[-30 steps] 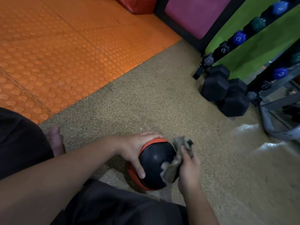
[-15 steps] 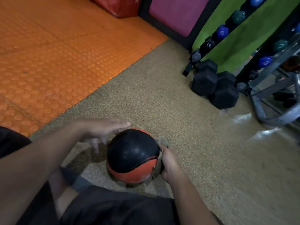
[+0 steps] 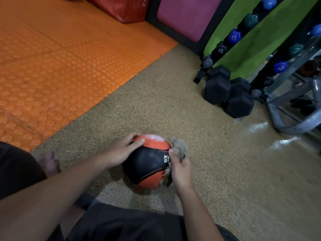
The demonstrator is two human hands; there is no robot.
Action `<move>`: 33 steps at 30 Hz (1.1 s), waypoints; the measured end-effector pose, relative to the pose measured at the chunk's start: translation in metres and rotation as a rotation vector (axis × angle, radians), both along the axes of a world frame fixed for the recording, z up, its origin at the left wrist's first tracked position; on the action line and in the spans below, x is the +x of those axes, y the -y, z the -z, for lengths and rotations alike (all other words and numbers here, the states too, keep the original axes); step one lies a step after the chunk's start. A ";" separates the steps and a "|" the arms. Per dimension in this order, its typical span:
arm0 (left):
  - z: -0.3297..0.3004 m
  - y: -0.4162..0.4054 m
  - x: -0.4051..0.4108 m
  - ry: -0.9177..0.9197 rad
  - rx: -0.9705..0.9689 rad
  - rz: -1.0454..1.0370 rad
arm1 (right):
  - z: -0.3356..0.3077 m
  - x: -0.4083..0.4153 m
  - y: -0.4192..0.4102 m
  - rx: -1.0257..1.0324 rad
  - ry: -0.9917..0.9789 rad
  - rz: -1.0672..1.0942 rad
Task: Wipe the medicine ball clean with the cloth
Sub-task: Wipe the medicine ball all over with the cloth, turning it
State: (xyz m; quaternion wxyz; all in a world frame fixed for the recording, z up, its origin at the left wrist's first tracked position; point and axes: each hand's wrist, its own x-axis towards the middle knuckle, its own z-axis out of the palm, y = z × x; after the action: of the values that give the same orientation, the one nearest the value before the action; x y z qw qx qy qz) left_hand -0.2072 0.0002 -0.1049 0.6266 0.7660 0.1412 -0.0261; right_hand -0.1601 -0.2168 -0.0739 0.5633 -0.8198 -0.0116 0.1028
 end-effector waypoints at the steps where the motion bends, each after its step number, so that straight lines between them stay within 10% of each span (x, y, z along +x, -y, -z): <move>1: -0.003 -0.004 0.002 0.060 0.044 -0.006 | 0.002 -0.001 -0.001 -0.043 0.062 -0.010; 8: -0.009 -0.005 0.000 0.211 0.646 0.458 | 0.010 -0.038 -0.025 -0.253 0.435 -0.096; 13: 0.002 -0.016 0.010 0.273 0.517 0.464 | 0.007 -0.048 -0.020 -0.664 0.898 -0.613; 22: -0.003 -0.010 0.005 0.245 0.628 0.413 | 0.007 -0.025 -0.020 -0.162 0.272 0.177; 28: 0.006 -0.017 0.006 0.326 0.521 0.441 | 0.011 -0.050 -0.023 -0.581 0.915 -0.578; 33: -0.001 -0.009 -0.001 0.246 0.609 0.396 | 0.005 -0.025 -0.024 -0.225 0.397 0.139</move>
State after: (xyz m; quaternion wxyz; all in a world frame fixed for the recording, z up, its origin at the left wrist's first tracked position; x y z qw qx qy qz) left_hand -0.2082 0.0090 -0.1036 0.3654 0.9269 -0.0847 -0.0114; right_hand -0.1854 -0.1924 -0.0789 0.4608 -0.8803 -0.0542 -0.0987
